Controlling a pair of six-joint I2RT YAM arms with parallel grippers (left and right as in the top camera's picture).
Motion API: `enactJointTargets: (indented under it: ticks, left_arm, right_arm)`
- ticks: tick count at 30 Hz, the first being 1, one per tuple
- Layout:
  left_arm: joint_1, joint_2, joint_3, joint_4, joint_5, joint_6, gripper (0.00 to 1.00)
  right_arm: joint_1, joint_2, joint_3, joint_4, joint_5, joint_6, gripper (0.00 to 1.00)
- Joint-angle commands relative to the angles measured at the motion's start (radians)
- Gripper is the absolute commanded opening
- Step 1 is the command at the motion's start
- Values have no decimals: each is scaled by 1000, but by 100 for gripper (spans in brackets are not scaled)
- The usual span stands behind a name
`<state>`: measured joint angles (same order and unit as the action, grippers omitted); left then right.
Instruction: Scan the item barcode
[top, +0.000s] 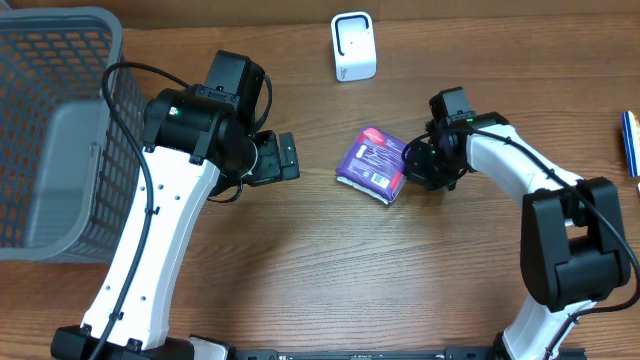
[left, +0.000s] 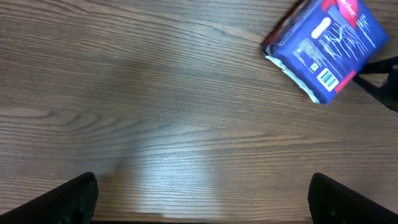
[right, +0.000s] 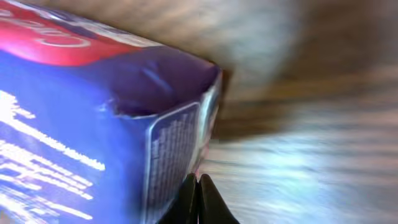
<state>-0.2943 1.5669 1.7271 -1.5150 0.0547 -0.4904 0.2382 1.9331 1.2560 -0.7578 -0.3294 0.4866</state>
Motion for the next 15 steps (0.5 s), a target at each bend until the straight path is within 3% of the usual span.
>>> enactJointTargets:
  ticks: [1, 5, 7, 10, 11, 13, 14, 15]
  left_arm:
    - [-1, -10, 14, 2, -7, 16, 100]
    - [-1, -10, 14, 2, -7, 16, 100]
    - [-1, -10, 14, 2, -7, 16, 100]
    - [-1, -10, 14, 2, -7, 16, 100]
    - [-1, -10, 14, 2, -7, 16, 100]
    - [-1, -10, 14, 2, -7, 16, 100]
    - [-1, -10, 14, 2, -7, 16, 100]
    - [-1, -10, 14, 2, -7, 16, 100]
  right_arm:
    - [15, -1, 2, 48, -72, 12, 4]
    - [-23, -1, 26, 45, -74, -19, 5]
    - [-45, -1, 69, -1, -76, -106, 18]
    - [-86, -1, 206, -180, -61, -235, 22]
    - [-98, -1, 253, -239, -61, -262, 38]
    - [-116, -1, 357, -360, -63, -288, 55]
    - [-116, -1, 381, -383, -75, -293, 70]
    - [-116, -1, 399, -399, -97, -316, 98]
